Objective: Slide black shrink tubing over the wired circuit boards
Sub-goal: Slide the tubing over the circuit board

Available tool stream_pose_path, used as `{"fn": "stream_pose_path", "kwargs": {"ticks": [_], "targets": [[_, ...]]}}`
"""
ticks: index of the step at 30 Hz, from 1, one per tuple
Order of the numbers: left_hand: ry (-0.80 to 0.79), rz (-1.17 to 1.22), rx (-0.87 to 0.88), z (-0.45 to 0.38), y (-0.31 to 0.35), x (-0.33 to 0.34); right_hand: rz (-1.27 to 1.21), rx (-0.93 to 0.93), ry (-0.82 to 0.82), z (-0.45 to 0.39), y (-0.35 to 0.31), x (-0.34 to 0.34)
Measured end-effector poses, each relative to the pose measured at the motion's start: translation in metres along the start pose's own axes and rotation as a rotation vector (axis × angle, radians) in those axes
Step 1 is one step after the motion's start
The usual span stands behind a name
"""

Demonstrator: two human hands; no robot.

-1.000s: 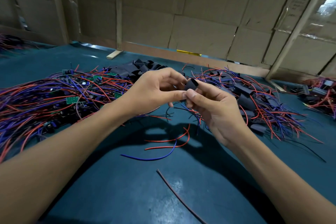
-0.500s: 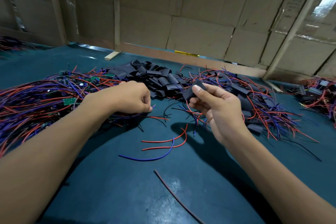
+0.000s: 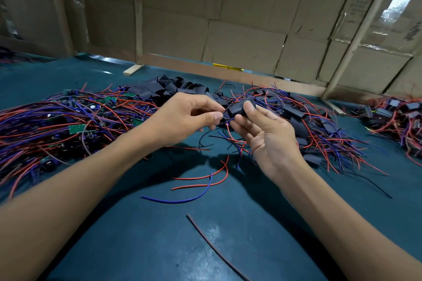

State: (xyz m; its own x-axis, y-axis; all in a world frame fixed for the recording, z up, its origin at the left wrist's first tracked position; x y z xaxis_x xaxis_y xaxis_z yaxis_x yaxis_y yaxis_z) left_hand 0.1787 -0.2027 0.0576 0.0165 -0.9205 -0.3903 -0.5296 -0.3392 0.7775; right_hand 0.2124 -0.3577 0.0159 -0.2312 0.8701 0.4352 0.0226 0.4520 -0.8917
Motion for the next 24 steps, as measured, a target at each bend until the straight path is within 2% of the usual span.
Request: {"fn": "stream_pose_path", "kwargs": {"ticks": [10,15,21,24], "targets": [[0.048,0.041,0.06,0.002,0.001,-0.005,-0.075,0.024,0.009,-0.001,0.002,-0.002],[0.03,0.015,0.079,0.005,0.003,-0.001,0.1,0.028,-0.085,0.004,-0.002,0.009],[0.064,0.176,0.03,0.005,0.002,0.003,0.209,-0.011,-0.026,0.005,-0.009,0.005],[-0.034,0.098,0.007,0.007,-0.001,0.007,0.154,-0.087,0.046,0.001,-0.026,-0.006]]}}
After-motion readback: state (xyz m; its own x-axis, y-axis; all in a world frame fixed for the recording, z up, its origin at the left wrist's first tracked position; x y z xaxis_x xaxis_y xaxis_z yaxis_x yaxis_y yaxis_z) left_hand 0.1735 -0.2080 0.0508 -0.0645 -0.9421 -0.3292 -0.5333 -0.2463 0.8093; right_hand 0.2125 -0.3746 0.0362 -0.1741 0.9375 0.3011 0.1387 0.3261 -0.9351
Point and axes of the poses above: each hand's wrist, its own z-axis away from the middle knuckle, its own x-axis out of the palm, y = z × x, the point moved 10 cm from there along -z, towards the middle knuckle, and after that the axes turned 8 degrees about z, right-handed, at the moved point
